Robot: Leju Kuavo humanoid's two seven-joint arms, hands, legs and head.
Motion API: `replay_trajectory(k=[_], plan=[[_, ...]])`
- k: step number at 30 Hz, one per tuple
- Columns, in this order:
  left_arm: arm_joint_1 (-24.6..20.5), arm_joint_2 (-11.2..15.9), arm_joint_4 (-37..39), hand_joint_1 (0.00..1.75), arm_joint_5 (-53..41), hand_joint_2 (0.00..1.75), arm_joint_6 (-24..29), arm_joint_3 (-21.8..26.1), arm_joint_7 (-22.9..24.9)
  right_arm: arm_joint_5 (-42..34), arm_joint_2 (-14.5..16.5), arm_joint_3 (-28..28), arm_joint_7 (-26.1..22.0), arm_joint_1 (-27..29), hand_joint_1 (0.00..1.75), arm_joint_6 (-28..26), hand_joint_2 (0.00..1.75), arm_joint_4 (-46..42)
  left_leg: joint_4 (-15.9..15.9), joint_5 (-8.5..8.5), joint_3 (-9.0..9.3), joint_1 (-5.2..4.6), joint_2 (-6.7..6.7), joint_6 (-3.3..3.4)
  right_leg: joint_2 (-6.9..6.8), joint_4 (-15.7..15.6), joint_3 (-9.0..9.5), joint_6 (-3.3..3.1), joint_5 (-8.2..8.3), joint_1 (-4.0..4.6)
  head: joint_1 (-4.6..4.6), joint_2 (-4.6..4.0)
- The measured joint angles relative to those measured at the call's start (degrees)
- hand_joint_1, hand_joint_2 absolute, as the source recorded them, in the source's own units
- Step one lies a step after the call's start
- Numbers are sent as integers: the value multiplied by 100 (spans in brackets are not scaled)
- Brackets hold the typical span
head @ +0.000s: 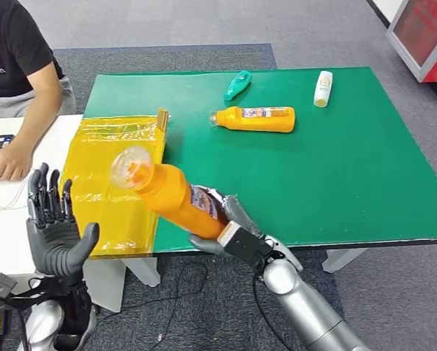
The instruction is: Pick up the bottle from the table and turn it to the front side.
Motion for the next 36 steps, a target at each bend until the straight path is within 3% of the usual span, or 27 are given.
replay_trajectory(k=[6, 13, 18, 25, 36], plan=[[-545, -175, 39, 0, 1396, 175, -1026, -133, 783, 342, -82, 520, -44, 67, 175, -229, 175, -217, 0, 1, -1, 0, 0, 1, 0, 0, 0, 0, 1, 0, 0, 0], [-893, -285, 108, 0, 1668, 175, -1148, -262, 1012, 292, -170, 739, -24, 73, 175, -335, 175, -322, 0, 1, -2, 0, 0, 1, 0, 0, 0, 2, 2, 0, 0, 0], [-1020, -298, 209, 0, 2003, 175, -1236, -527, 1438, -78, -192, 771, 272, 20, 174, -326, 175, -272, 0, 1, -3, 0, 0, 1, 0, 0, -1, 2, 2, 0, -1, 0], [-972, -262, 237, 0, 1857, 175, -1172, -996, 1402, -517, -192, 547, 378, -102, 168, -391, 175, 83, 0, 1, -7, -1, 0, 1, 0, 0, -1, 5, 4, -1, 0, 0], [-888, -129, 191, 0, 1659, 175, -1059, -1212, 1272, -699, -192, 248, 413, -228, 171, -480, 175, 343, 0, 1, -7, 0, -1, 2, -1, 1, -1, 5, 4, 0, 1, 0]])
